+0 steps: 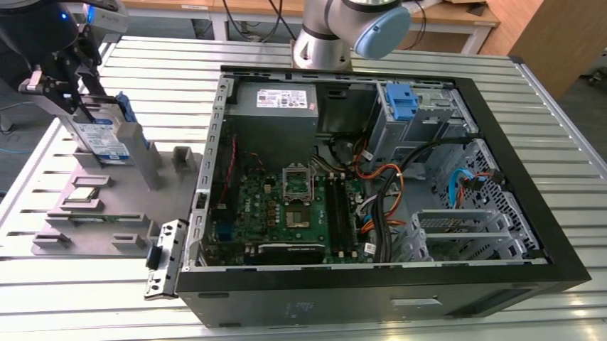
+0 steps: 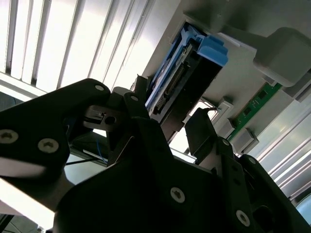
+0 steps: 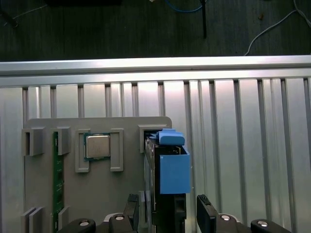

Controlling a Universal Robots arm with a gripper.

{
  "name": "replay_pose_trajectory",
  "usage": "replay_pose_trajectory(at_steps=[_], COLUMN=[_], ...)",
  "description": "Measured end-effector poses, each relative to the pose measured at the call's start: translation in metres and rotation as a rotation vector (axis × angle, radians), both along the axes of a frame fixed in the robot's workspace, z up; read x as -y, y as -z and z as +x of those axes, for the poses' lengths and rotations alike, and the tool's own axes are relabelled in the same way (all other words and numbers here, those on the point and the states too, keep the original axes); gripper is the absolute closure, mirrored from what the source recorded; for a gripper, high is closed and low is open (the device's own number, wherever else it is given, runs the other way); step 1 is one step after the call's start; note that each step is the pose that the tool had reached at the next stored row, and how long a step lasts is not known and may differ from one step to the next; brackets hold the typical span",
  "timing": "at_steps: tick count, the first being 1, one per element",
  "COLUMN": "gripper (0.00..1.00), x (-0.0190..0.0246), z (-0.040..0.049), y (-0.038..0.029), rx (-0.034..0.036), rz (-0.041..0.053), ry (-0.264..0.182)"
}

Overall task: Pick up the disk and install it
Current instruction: 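Pick up the disk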

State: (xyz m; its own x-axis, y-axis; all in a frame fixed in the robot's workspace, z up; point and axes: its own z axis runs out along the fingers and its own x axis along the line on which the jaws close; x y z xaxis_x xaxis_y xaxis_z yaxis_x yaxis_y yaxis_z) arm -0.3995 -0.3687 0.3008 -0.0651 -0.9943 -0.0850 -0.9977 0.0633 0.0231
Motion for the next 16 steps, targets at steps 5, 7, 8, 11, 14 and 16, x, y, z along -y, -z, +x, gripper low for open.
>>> replay_pose_trajectory(at_steps=[5, 7, 8, 11, 14, 16], gripper=[0.41, 0.41, 0.41, 0.42, 0.49, 0.49], x=[0.0, 0.0, 0.0, 0.0, 0.0, 0.0], z=[0.0, 0.0, 0.0, 0.0, 0.0, 0.0], y=[-0.0001, -0.0001, -0.0001, -0.0002, -0.0002, -0.0002], rx=[0.0, 0.0, 0.0, -0.0001, 0.0, 0.0], rz=[0.0, 0.0, 0.0, 0.0, 0.0, 0.0], ry=[0.0, 0.0, 0.0, 0.0, 0.0, 0.0])
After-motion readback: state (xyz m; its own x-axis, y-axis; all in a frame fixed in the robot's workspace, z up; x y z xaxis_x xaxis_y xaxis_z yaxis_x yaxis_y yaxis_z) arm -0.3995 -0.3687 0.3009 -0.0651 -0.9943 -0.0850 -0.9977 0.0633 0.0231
